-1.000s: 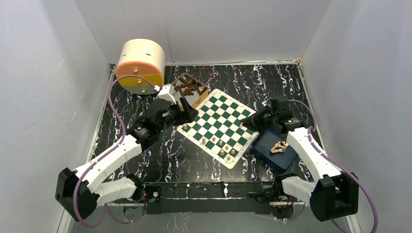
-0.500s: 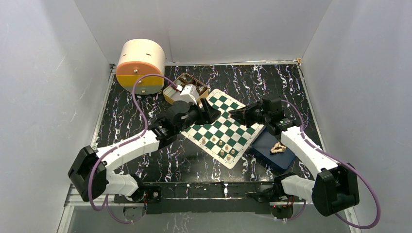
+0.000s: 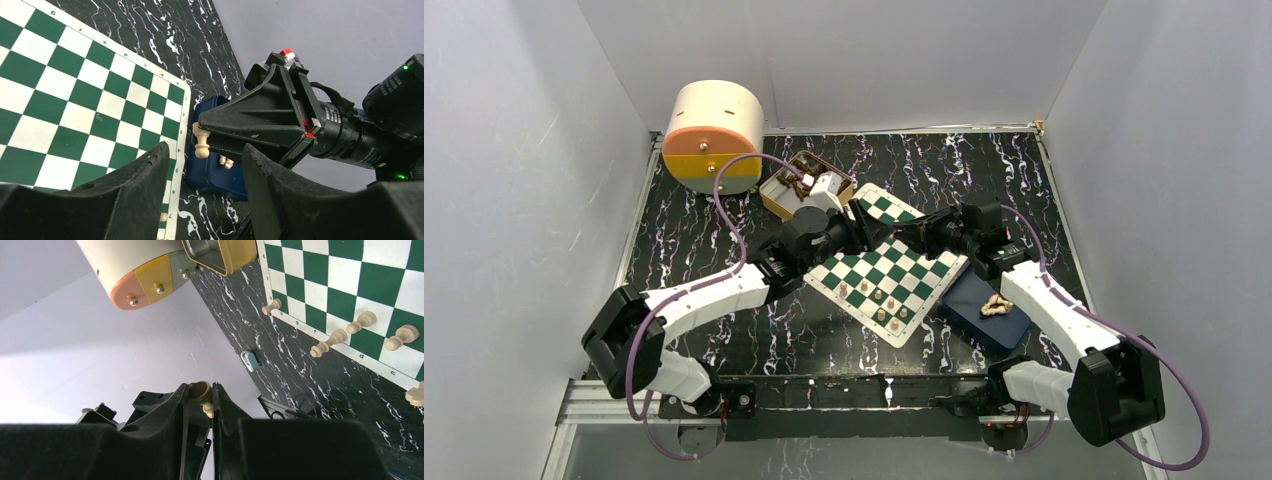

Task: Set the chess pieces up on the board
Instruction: Place the chess piece on the chessboard.

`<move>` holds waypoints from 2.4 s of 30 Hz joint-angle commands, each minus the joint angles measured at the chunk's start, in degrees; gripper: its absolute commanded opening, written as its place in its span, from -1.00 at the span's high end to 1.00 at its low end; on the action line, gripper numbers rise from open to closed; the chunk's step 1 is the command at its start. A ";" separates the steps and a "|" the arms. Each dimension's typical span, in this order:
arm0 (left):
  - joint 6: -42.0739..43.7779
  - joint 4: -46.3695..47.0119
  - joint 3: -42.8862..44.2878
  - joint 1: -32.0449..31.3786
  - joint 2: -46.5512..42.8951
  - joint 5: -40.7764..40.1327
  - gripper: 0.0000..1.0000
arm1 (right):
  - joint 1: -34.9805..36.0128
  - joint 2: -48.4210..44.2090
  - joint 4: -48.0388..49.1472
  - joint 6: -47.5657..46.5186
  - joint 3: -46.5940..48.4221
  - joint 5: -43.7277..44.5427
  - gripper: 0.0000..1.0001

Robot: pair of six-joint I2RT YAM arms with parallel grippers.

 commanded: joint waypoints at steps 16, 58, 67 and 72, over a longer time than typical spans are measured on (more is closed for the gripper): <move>-2.06 5.62 2.17 -2.16 2.95 0.12 0.22 | 1.18 -2.89 4.62 2.49 -0.52 0.50 0.62; 17.95 -54.70 17.23 1.98 -9.05 6.00 1.00 | 1.62 -9.67 -16.07 -59.60 4.47 1.32 -0.03; 27.77 -75.25 29.06 12.47 1.73 12.52 1.00 | 1.58 -10.87 -20.10 -64.16 7.40 4.03 -0.13; 31.20 -79.37 34.81 14.33 12.72 15.55 1.00 | 1.57 -13.62 -22.81 -65.45 7.04 7.70 -0.38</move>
